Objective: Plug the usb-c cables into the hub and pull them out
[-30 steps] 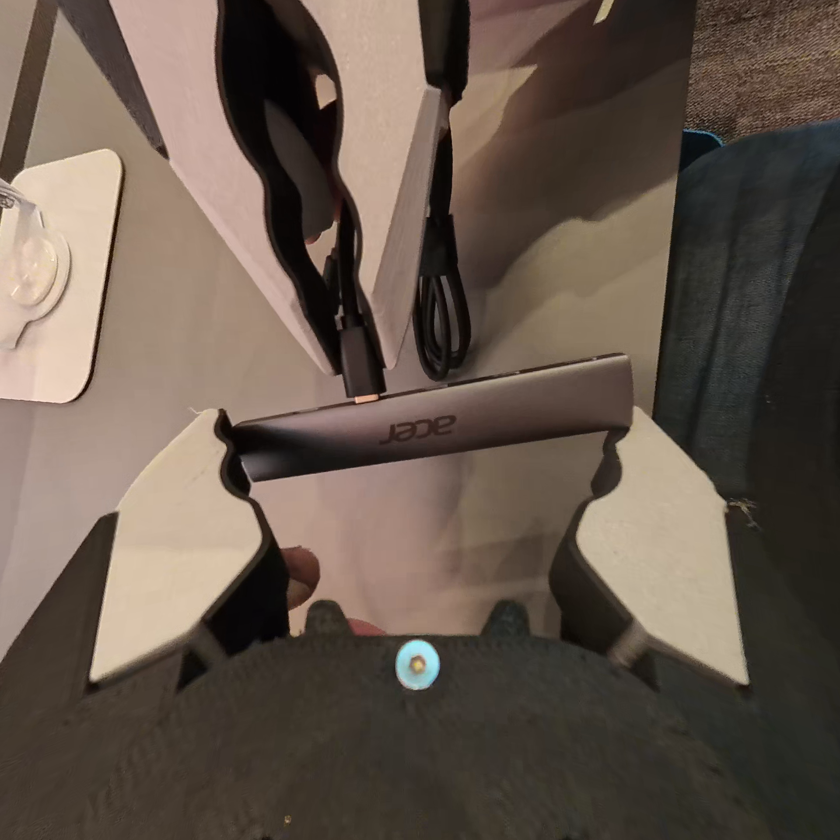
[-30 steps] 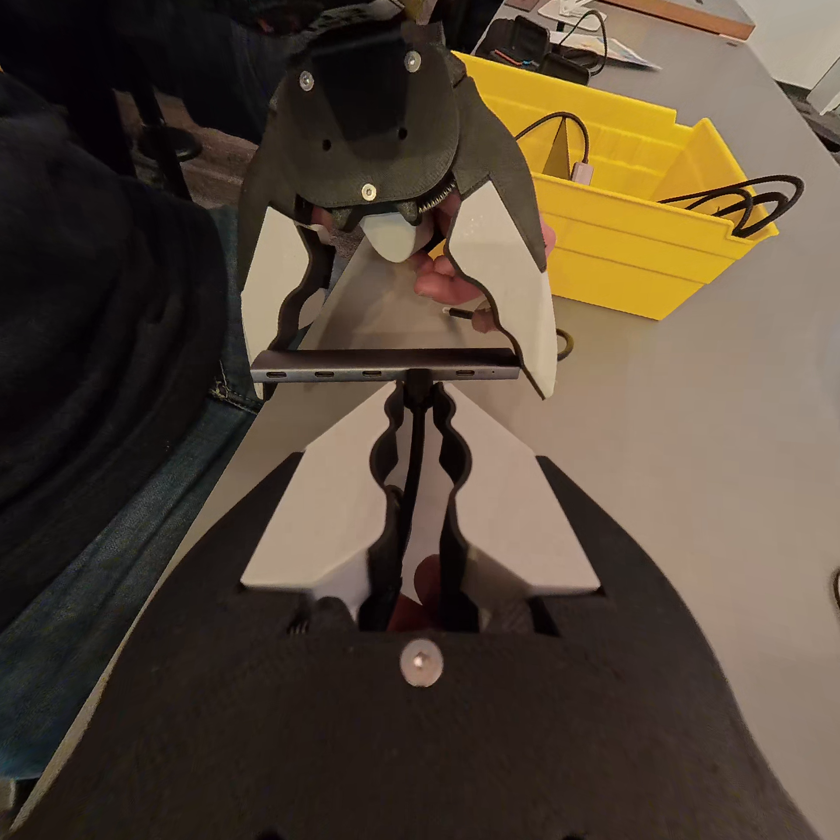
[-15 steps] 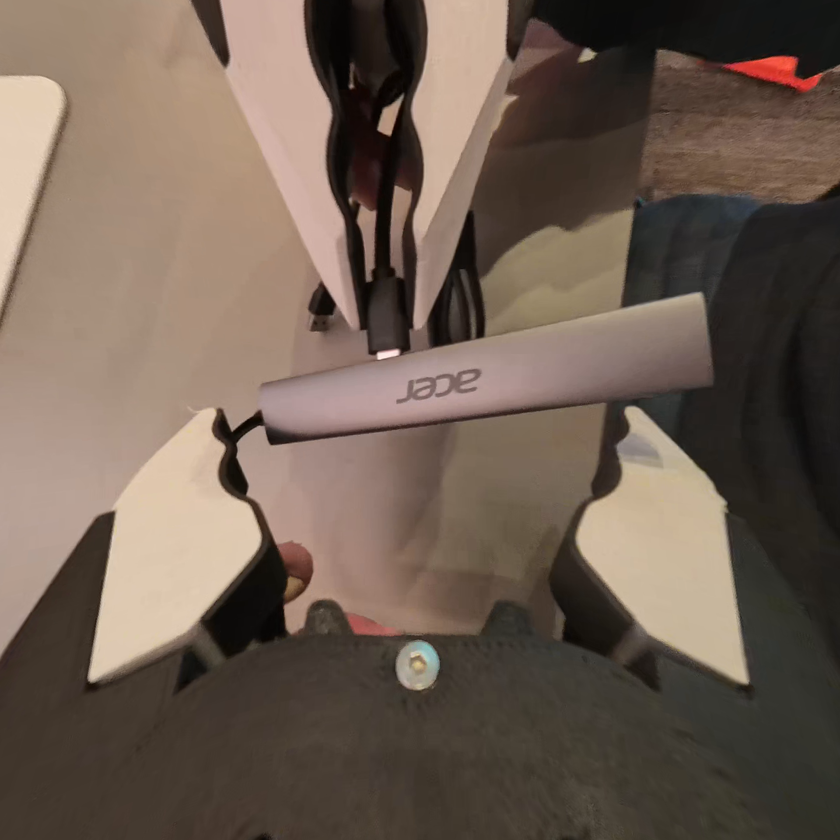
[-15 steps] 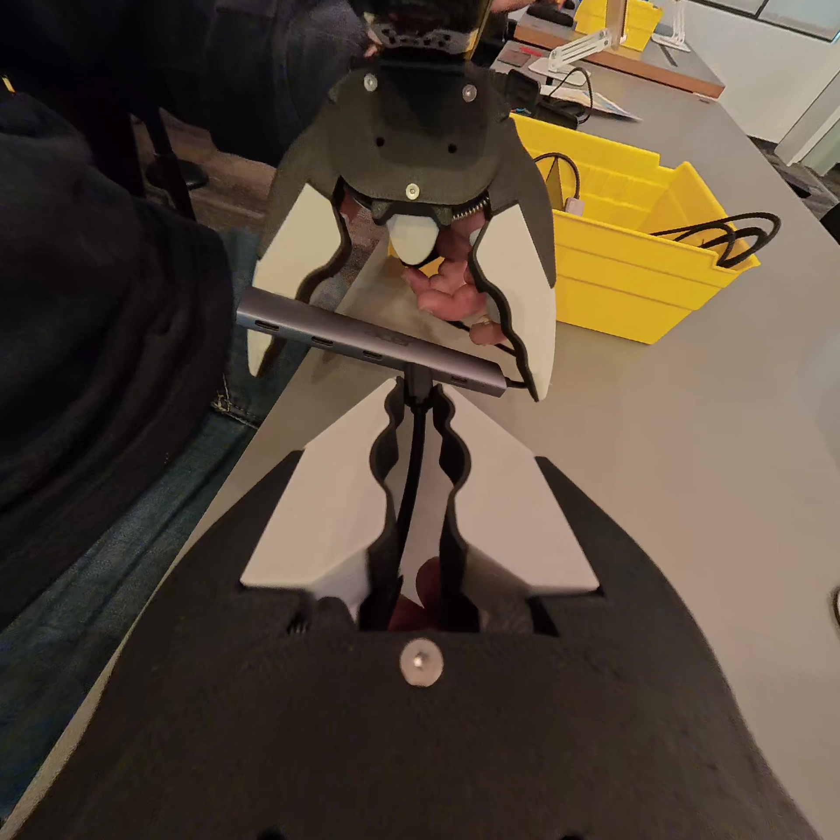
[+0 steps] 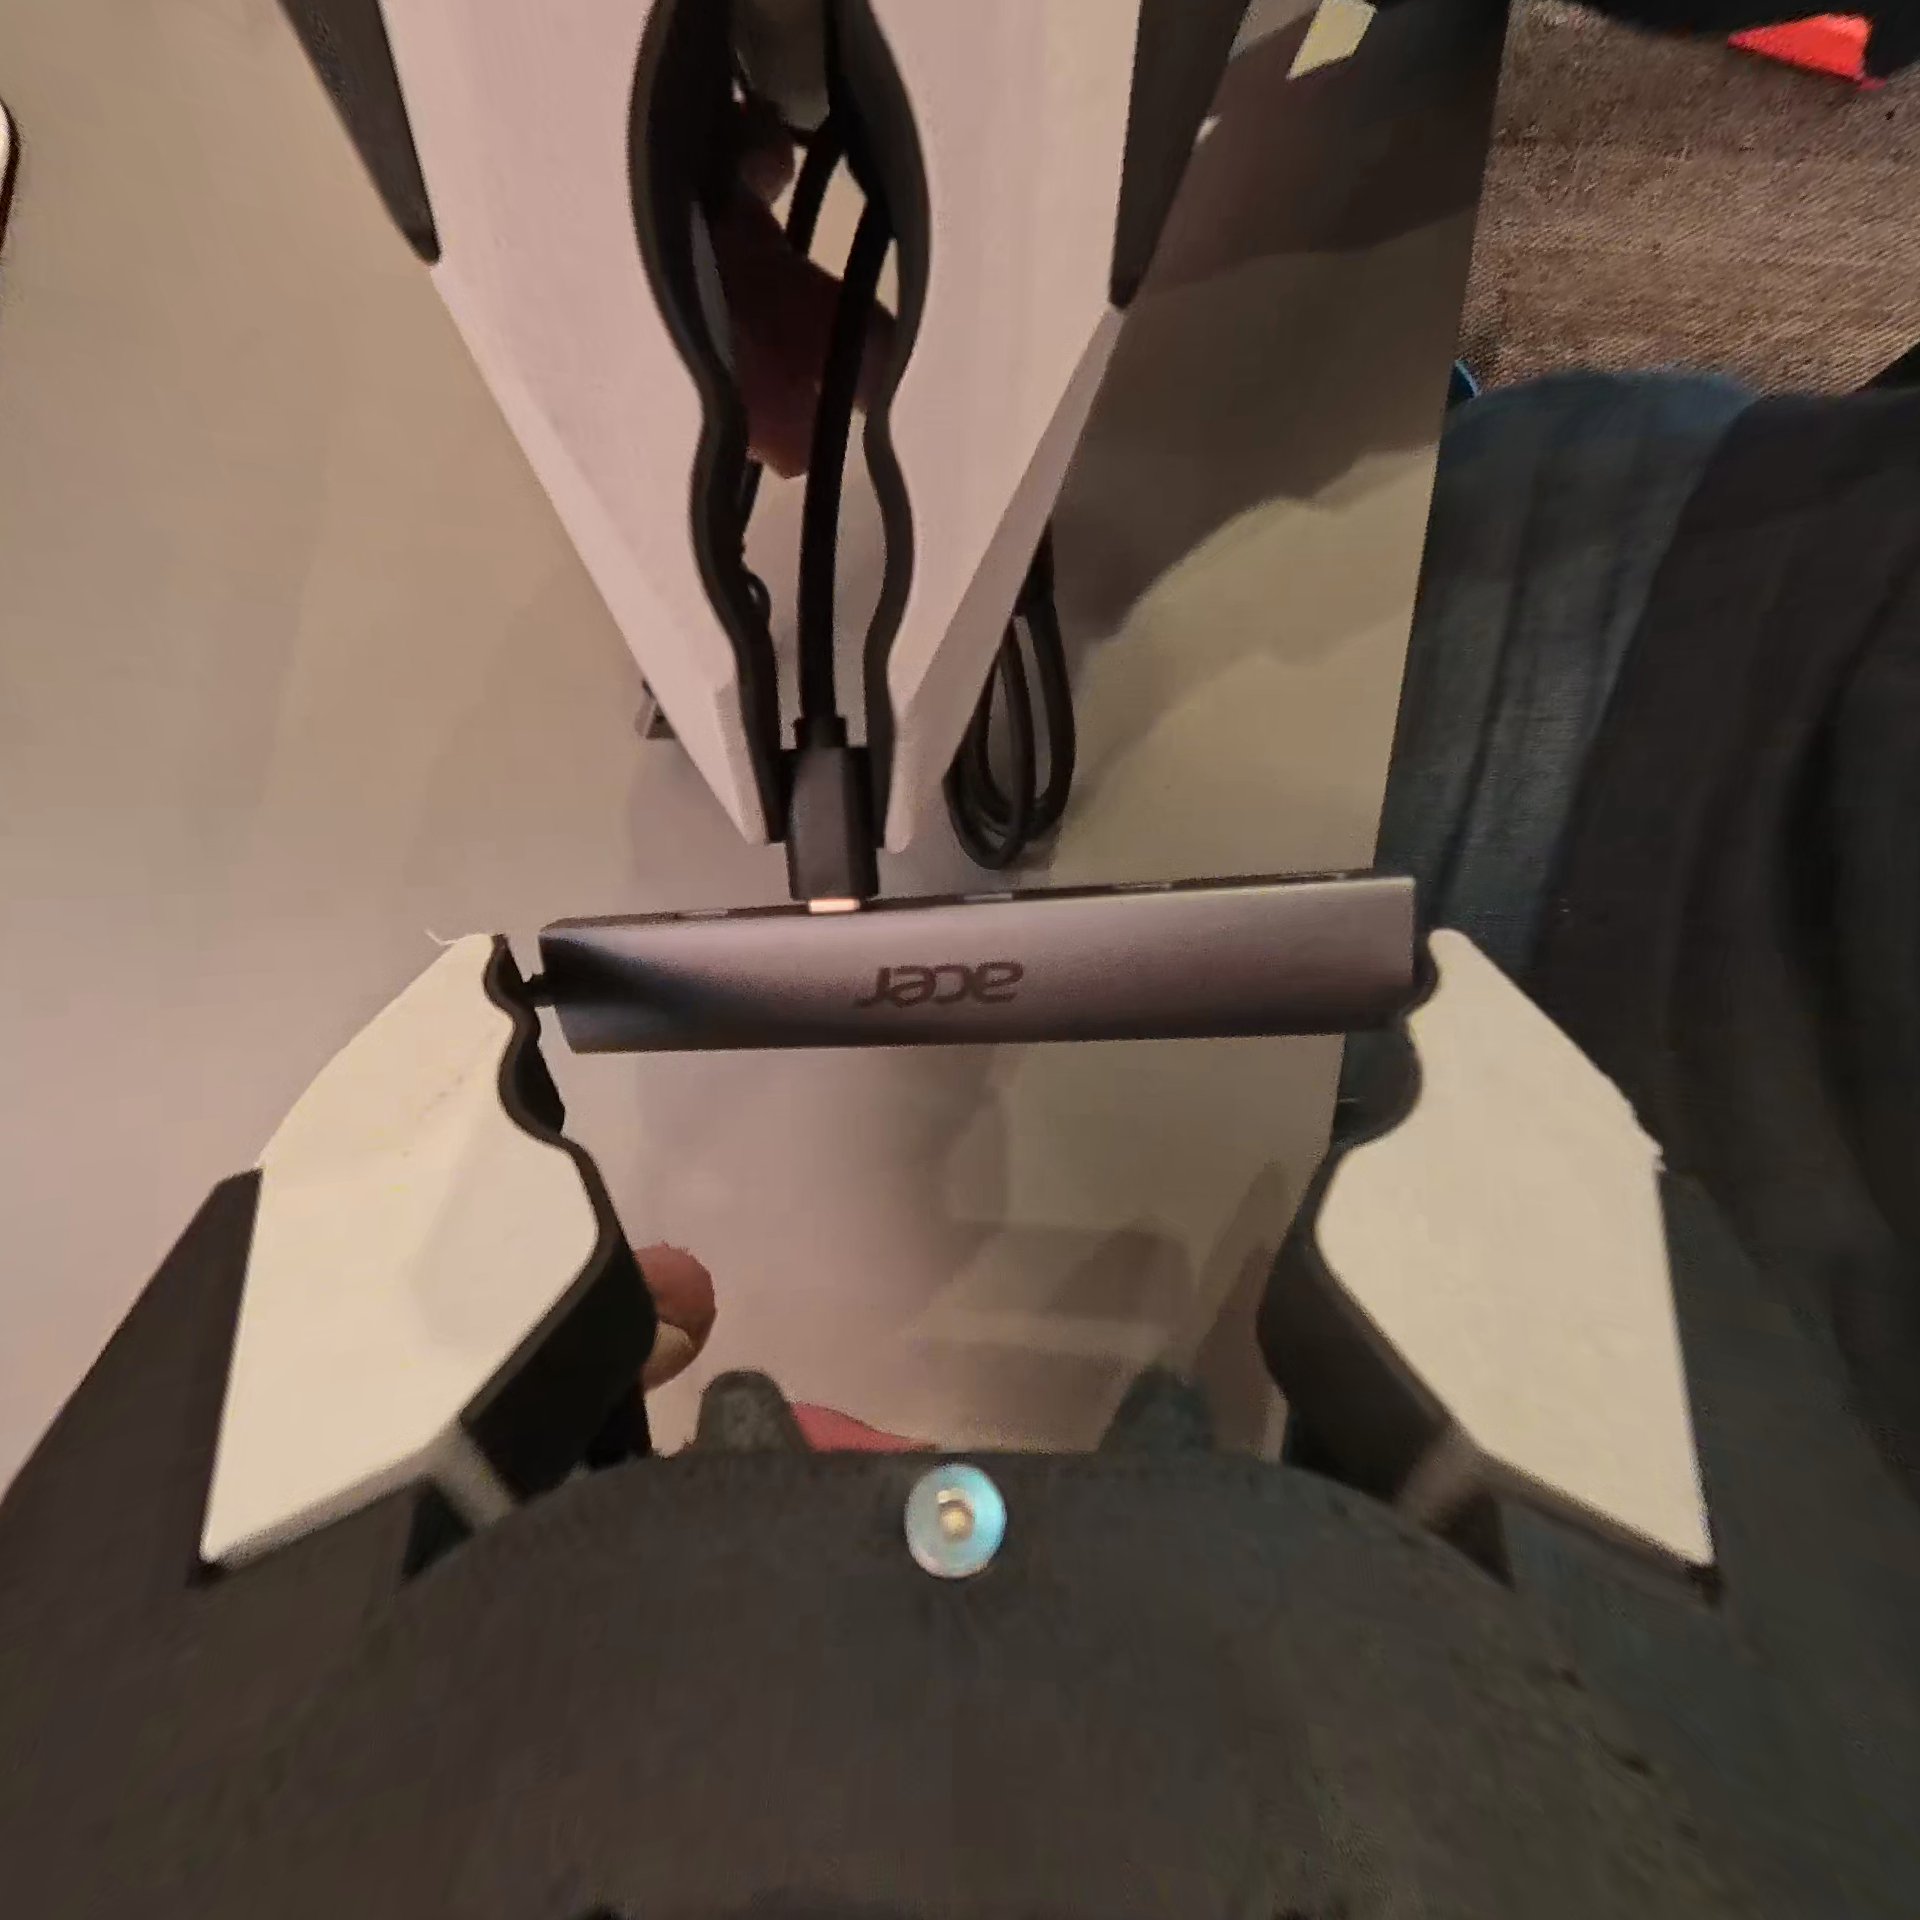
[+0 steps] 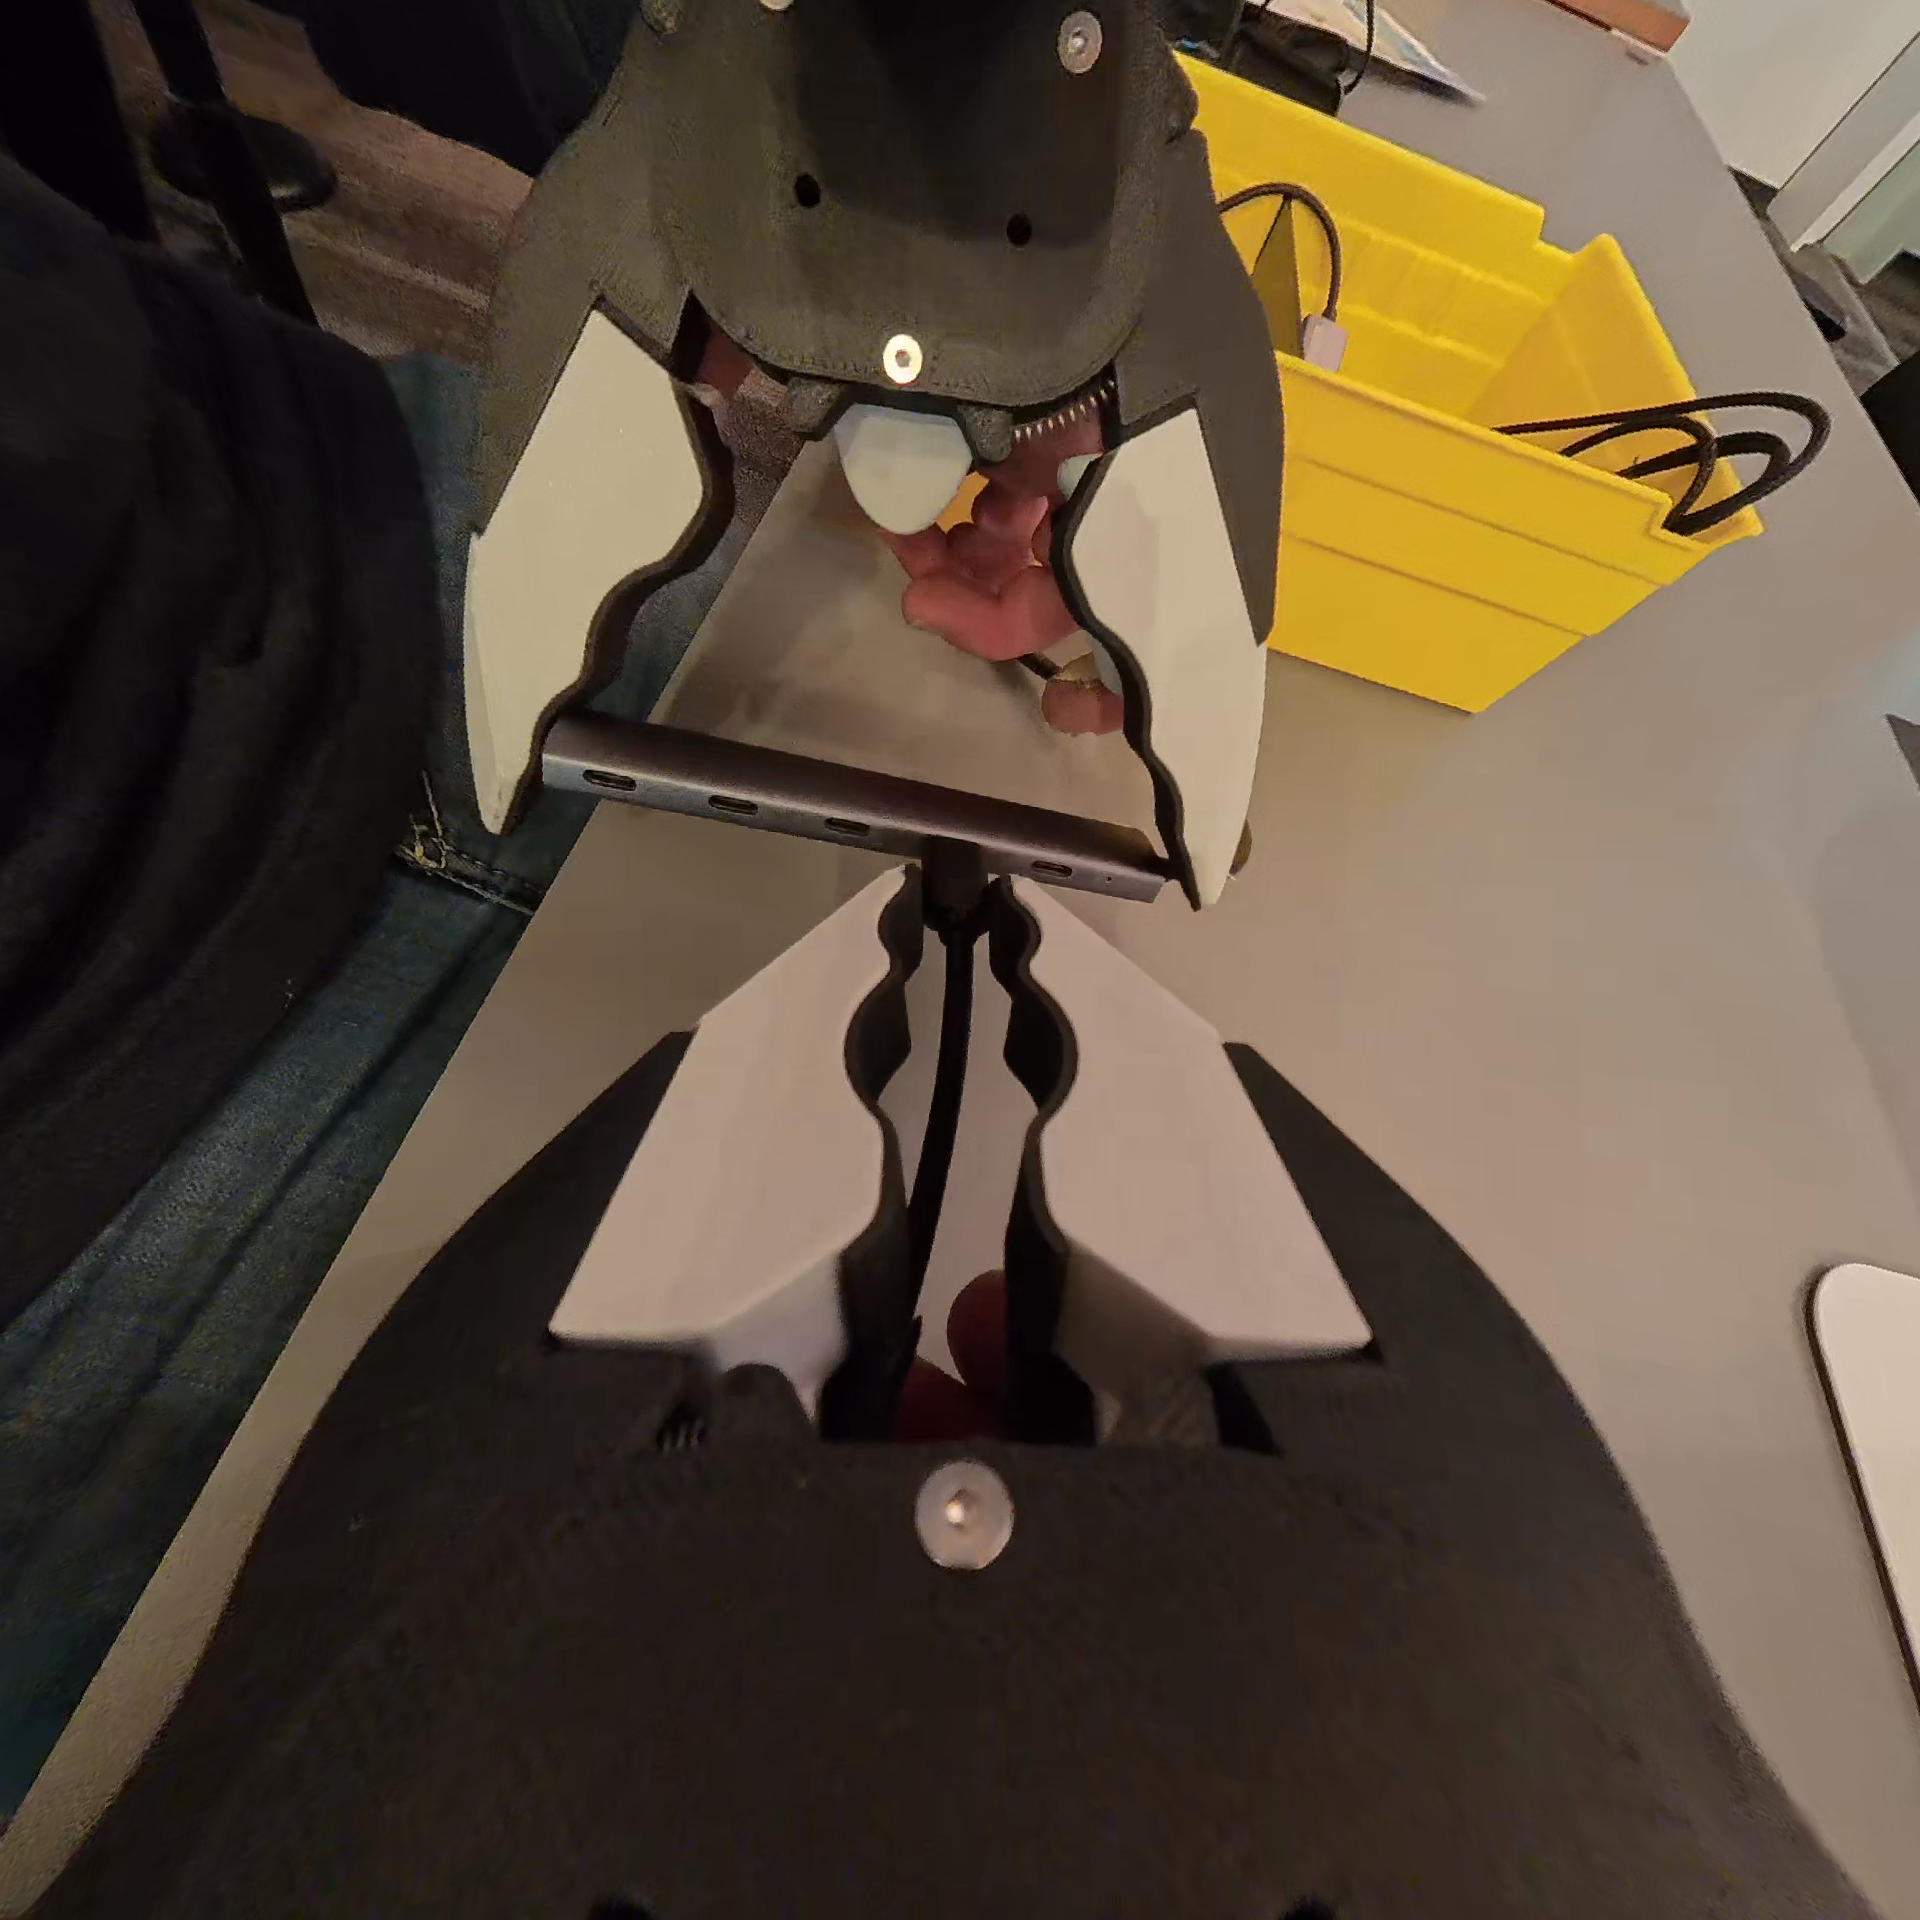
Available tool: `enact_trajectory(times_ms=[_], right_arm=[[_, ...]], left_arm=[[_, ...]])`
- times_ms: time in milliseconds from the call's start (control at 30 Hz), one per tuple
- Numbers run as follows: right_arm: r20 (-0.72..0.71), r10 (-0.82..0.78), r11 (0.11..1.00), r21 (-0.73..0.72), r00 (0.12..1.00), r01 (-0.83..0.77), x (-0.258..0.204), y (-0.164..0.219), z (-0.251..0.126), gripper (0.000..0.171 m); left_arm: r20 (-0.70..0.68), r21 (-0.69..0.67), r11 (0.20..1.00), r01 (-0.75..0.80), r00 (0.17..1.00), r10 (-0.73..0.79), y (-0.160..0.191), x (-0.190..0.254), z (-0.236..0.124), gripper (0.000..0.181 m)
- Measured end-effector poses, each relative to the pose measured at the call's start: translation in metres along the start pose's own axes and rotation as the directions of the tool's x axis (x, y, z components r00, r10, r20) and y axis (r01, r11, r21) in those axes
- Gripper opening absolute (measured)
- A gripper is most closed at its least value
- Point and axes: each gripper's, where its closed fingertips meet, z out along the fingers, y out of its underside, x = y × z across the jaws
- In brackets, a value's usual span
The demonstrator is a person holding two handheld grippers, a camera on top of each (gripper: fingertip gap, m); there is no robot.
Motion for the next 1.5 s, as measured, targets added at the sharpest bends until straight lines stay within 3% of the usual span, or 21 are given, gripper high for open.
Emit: enact_trajectory(times_ms=[533, 1033, 1500], right_arm=[[0.014, 0.081, 0.983, 0.166, 0.997, -0.083, 0.004, -0.001, -0.009, 0.010], [-0.036, 0.054, 0.983, 0.175, 0.998, -0.047, 0.001, 0.000, -0.007, 0.010], [0.059, 0.047, 0.970, 0.236, 0.997, -0.060, -0.003, -0.006, -0.015, 0.010]], left_arm=[[-0.022, 0.172, 0.984, 0.046, 0.999, -0.042, -0.016, -0.002, -0.002, 0.139], [0.026, 0.155, 0.988, 0.014, 1.000, -0.019, -0.014, -0.001, -0.004, 0.138], [0.013, 0.182, 0.983, -0.036, 0.999, 0.034, -0.022, 0.003, -0.009, 0.137]])
